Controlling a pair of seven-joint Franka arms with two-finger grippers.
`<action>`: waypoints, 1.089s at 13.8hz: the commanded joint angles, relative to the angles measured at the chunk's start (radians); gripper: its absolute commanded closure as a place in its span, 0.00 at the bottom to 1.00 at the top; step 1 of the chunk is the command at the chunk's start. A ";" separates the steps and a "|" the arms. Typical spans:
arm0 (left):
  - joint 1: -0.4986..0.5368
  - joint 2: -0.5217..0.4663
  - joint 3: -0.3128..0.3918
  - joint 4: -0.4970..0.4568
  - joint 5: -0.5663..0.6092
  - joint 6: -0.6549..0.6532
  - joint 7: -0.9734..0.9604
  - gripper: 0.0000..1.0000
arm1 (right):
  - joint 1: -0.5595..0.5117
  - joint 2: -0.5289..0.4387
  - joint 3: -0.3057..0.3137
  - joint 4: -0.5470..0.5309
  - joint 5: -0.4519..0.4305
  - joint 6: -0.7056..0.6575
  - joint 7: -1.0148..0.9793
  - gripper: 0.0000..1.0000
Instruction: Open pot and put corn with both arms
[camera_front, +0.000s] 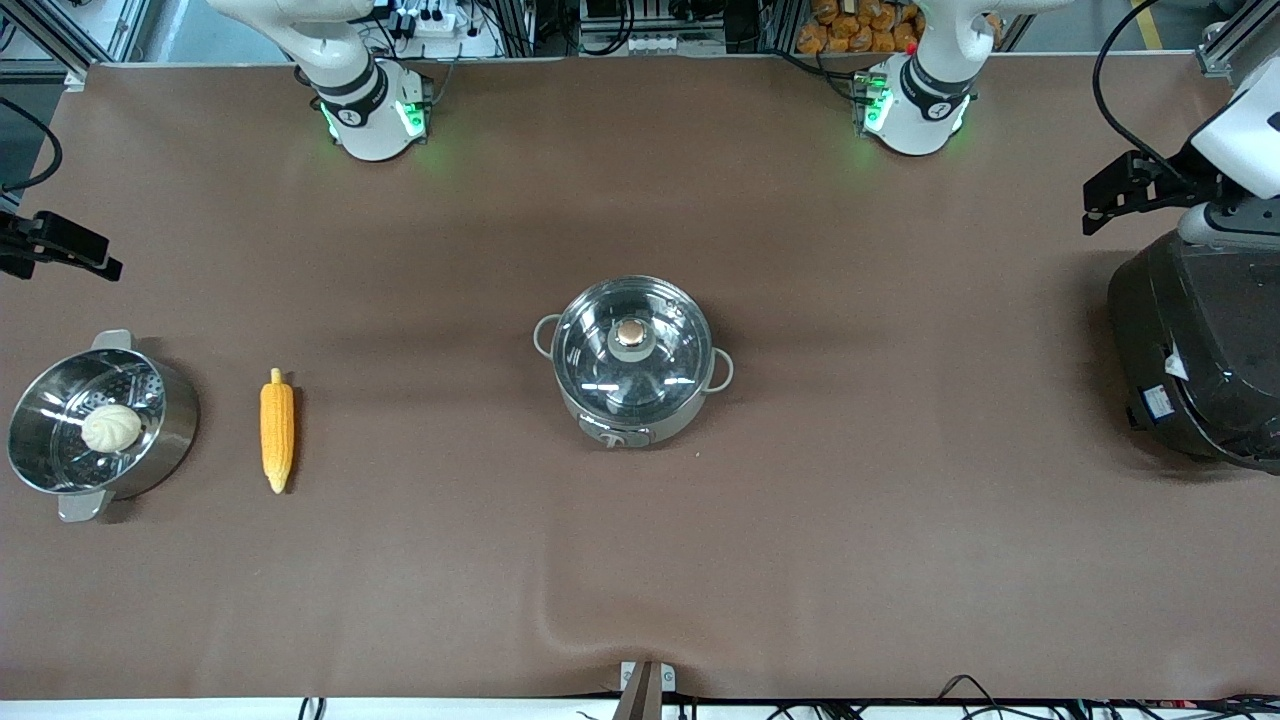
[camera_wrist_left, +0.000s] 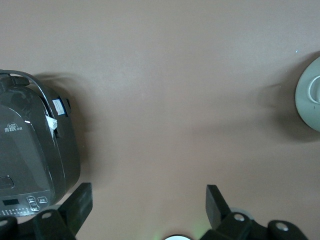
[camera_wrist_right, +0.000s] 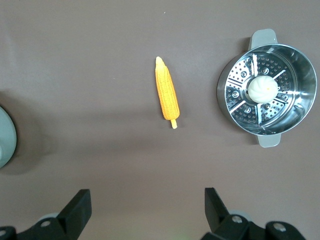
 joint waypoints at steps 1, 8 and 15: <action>0.005 -0.003 0.004 0.017 -0.020 -0.023 0.030 0.00 | -0.017 -0.002 0.008 0.008 0.010 -0.006 -0.003 0.00; -0.006 0.033 0.003 0.034 -0.006 -0.023 0.024 0.00 | -0.032 -0.004 0.004 0.001 0.012 -0.005 -0.006 0.00; -0.008 0.102 -0.005 0.022 -0.043 -0.064 -0.037 0.00 | 0.000 0.004 0.009 -0.293 0.033 0.347 -0.012 0.00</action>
